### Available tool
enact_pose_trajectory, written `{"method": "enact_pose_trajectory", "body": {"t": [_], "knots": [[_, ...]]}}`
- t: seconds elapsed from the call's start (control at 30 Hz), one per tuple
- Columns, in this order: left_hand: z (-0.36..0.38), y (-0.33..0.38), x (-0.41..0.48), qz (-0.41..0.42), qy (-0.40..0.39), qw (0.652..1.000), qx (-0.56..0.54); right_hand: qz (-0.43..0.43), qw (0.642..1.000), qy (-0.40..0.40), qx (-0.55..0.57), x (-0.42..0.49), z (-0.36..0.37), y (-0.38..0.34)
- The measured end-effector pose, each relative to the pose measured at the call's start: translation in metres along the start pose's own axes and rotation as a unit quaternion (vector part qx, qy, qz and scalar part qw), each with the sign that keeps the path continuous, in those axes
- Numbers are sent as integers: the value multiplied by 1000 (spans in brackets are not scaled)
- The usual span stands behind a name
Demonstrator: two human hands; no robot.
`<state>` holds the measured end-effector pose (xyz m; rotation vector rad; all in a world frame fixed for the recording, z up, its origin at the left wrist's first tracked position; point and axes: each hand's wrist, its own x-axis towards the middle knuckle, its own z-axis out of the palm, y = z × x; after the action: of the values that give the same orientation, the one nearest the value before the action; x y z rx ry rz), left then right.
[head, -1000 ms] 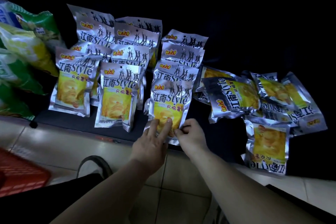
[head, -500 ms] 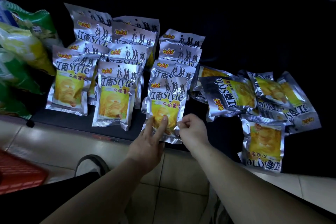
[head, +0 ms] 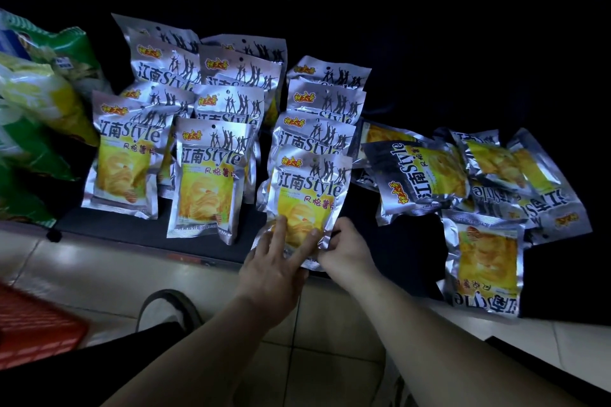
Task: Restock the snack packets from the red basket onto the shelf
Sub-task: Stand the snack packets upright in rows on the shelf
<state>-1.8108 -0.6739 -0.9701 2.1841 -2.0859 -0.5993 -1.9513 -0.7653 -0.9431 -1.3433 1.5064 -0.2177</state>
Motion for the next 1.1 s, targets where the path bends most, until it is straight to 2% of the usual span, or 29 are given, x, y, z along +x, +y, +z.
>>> {"method": "enact_pose_trajectory", "body": {"t": [0.2, 0.3, 0.43, 0.5, 0.57, 0.73, 0.87, 0.9, 1.03, 1.1], "knots": [[-3, -7, 0, -10, 0, 1000, 14, 12, 999, 20, -27, 2, 7, -6], [-9, -3, 5, -2, 43, 999, -8, 31, 990, 7, -135, -3, -6, -15], [-33, 21, 20, 18, 75, 996, -37, 21, 954, -49, -295, -20, -49, -38], [-45, 38, 28, 42, 115, 990, -69, 12, 941, -50, -334, -32, -76, -52], [-60, 60, 36, 33, 137, 979, -149, 2, 938, -29, -346, -44, -101, -60], [-82, 113, 73, -69, 74, 935, -341, -44, 955, 74, -283, -64, -162, -39], [-83, 134, 112, -87, 22, 936, -341, -70, 920, 215, -321, -36, -205, -12], [-85, 138, 120, -97, 2, 935, -342, -74, 915, 229, -325, -27, -213, -6], [-73, 130, 158, -114, -34, 907, -403, -48, 954, 130, -266, 0, -236, 17], [-65, 130, 165, -119, -62, 918, -373, -51, 954, 85, -281, 7, -241, 30]]}}
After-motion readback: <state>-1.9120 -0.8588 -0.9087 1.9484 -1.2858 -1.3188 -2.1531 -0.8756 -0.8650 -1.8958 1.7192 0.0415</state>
